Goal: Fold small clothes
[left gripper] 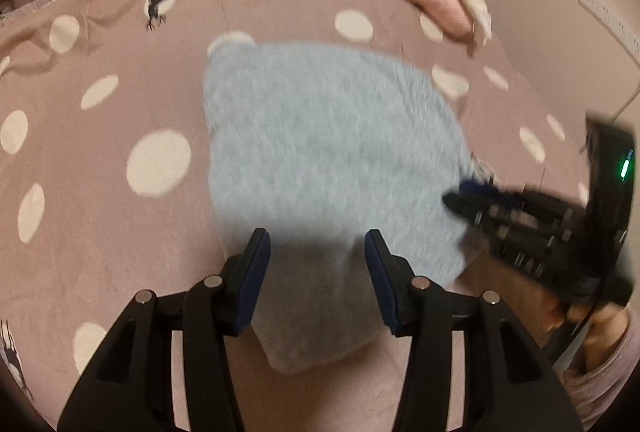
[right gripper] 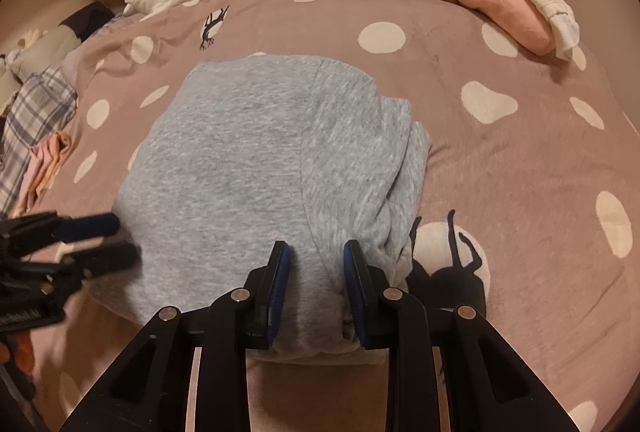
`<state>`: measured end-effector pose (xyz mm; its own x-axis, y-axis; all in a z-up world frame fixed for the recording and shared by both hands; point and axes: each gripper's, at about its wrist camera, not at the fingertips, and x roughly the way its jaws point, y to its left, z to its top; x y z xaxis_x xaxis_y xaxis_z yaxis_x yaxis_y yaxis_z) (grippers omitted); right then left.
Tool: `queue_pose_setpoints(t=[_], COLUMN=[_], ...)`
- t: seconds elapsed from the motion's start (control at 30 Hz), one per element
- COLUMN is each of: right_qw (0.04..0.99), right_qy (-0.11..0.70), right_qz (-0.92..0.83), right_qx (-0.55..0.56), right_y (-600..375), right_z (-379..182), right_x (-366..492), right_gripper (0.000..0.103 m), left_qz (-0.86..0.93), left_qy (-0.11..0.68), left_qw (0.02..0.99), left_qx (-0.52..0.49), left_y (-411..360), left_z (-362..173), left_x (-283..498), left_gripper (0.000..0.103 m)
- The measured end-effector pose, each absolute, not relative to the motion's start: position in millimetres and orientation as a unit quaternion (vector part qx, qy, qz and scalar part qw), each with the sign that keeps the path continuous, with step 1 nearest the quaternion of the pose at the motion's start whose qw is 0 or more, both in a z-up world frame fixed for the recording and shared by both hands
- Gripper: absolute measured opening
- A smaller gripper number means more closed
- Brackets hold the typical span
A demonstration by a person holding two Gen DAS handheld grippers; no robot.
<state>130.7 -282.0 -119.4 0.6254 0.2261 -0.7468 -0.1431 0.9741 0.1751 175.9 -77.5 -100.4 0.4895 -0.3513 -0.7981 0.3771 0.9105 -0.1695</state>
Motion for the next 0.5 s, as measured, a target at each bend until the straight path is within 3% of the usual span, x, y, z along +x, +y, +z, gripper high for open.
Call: queue_pose_setpoints(t=[0.17,0.37,0.5], right_qw=[0.901,0.903,0.904], right_qy=[0.416,0.413,0.408], right_qz=[0.105,0.110,0.114], right_qx=[0.062,0.055,0.051], right_y=[-284,-284,-284], right_z=[-121,-121,-123], right_x=[129,130,128], right_gripper=[0.027,0.027,0.027], left_qz=[-0.191,-0.161,-0.155], left_qy=[0.459,0.492,0.506], left_qw=[0.868,0.853,0.848], left_qx=[-0.024,-0.060,-0.028], left_y=[-74,-77,-85], left_z=[-89,-112,-131], left_x=[219,274,281], left_gripper=[0.049,0.051,0.053])
